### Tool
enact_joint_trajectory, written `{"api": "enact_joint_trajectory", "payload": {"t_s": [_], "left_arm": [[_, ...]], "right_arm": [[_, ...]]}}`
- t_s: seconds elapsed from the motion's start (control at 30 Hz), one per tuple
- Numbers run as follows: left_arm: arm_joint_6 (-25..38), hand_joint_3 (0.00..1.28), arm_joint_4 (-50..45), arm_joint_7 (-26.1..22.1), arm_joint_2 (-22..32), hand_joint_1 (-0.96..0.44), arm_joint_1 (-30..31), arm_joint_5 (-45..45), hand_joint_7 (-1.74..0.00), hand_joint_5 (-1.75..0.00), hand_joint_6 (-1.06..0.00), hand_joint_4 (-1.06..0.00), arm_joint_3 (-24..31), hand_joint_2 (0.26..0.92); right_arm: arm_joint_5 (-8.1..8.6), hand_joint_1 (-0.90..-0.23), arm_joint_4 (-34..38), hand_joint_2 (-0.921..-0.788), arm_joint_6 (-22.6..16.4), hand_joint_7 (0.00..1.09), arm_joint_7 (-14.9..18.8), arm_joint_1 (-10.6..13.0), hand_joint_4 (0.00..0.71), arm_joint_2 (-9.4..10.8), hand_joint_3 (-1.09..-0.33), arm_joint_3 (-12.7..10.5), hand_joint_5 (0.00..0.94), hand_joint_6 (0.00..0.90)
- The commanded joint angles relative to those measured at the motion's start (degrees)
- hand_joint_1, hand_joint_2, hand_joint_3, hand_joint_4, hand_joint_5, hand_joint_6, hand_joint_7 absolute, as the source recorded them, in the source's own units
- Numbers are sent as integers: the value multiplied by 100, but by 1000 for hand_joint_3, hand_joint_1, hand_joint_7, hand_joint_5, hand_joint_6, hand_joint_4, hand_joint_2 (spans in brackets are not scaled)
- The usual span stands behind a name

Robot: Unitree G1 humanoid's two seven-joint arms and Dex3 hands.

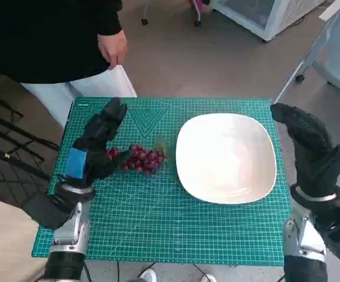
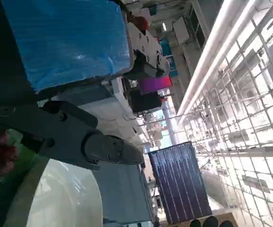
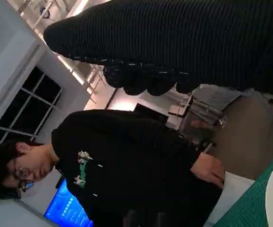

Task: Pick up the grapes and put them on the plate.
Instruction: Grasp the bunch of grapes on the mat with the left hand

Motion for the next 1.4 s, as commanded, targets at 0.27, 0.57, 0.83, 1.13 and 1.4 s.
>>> {"api": "enact_joint_trajectory", "payload": {"t_s": [0.27, 0.57, 0.83, 1.13, 1.4], "left_arm": [[64, 114, -100, 0, 41, -382, 42, 62, 0, 0, -406, -346, -26, 921], [92, 113, -139, 9, 43, -381, 49, 66, 0, 0, -406, -346, -31, 921], [105, 112, -152, 11, 43, -381, 51, 60, 0, 0, -406, -347, -28, 921], [104, 112, -184, 14, 42, -371, 68, 65, 0, 0, -406, -347, -30, 921], [118, 100, -213, 211, 37, -384, 47, 455, 0, 0, -369, -305, -159, 921]], "right_arm": [[-6, -578, 76, -921, 30, 374, 39, 32, 178, -8, -727, -4, 0, -1], [-6, -579, 85, -921, 37, 376, 37, 19, 179, -4, -725, -2, 1, -1], [-38, -578, 35, -921, 40, 378, 9, 37, 180, -2, -724, 5, 1, -1], [-53, -572, 39, -921, 20, 377, 6, 52, 180, -11, -727, -3, 1, -1], [-23, -576, 34, -921, 47, 377, 11, 66, 181, -8, -726, -9, 1, -1]]}}
